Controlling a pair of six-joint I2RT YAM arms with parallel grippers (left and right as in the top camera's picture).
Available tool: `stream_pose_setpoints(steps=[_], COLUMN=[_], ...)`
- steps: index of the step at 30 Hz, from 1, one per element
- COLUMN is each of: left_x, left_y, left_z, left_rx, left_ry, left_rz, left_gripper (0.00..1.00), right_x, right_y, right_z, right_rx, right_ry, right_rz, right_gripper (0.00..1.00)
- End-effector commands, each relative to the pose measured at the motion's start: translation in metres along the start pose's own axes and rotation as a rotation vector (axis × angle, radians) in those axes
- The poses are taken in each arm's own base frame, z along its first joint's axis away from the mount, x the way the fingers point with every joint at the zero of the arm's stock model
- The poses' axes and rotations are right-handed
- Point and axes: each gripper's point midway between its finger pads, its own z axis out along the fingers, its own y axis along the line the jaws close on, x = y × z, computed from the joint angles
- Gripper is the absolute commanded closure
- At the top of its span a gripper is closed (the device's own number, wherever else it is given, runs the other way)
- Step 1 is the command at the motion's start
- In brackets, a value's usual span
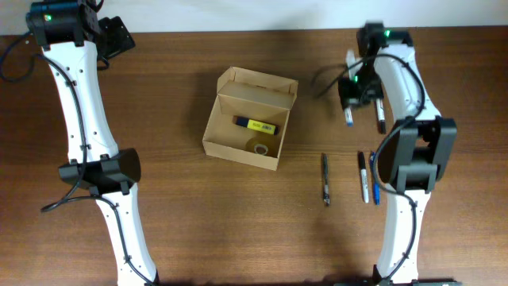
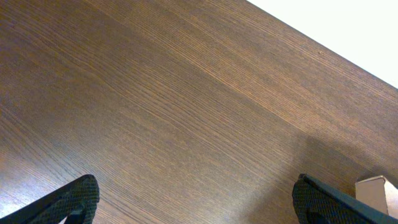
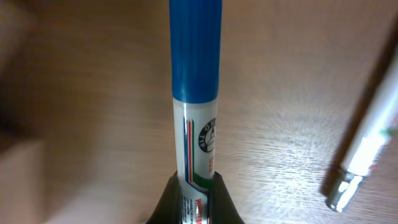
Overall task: Pack container
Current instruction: 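Move the right gripper to the blue-capped whiteboard marker and grasp it, then carry the whiteboard marker into the box and release it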
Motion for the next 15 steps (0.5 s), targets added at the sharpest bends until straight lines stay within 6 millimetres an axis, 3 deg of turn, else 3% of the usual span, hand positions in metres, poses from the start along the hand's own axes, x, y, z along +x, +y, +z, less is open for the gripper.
stream_pose_setpoints(steps=[1, 3, 6, 10, 12, 13, 15], left_x=[-0.002, -0.002, -0.002, -0.002, -0.002, -0.002, -0.002], left_y=[0.005, 0.005, 0.005, 0.005, 0.005, 0.005, 0.005], left_z=[-0.001, -0.001, -0.001, -0.001, -0.001, -0.001, -0.001], left_rx=[-0.01, -0.01, -0.01, -0.01, -0.01, -0.01, -0.01], left_ry=[-0.005, -0.005, -0.004, -0.005, -0.005, -0.005, -0.005], left_rz=[0.006, 0.006, 0.006, 0.006, 0.006, 0.006, 0.006], left_gripper=[0.0, 0.0, 0.0, 0.0, 0.0, 0.0, 0.0], right_x=[-0.023, -0.02, -0.009, 0.017, 0.027, 0.034, 0.035], right_y=[0.081, 0.116, 0.169, 0.219, 0.235, 0.245, 0.244], right_z=[-0.142, -0.175, -0.188, -0.159, -0.139, -0.117, -0.092], right_rx=[-0.085, -0.086, -0.081, -0.084, -0.086, -0.075, -0.024], right_ry=[-0.359, -0.45, -0.497, -0.415, -0.367, -0.315, -0.259], right_rz=[-0.207, -0.356, -0.583, -0.871, -0.986, -1.089, -1.126], right_gripper=[0.96, 0.96, 0.96, 0.96, 0.96, 0.96, 0.96])
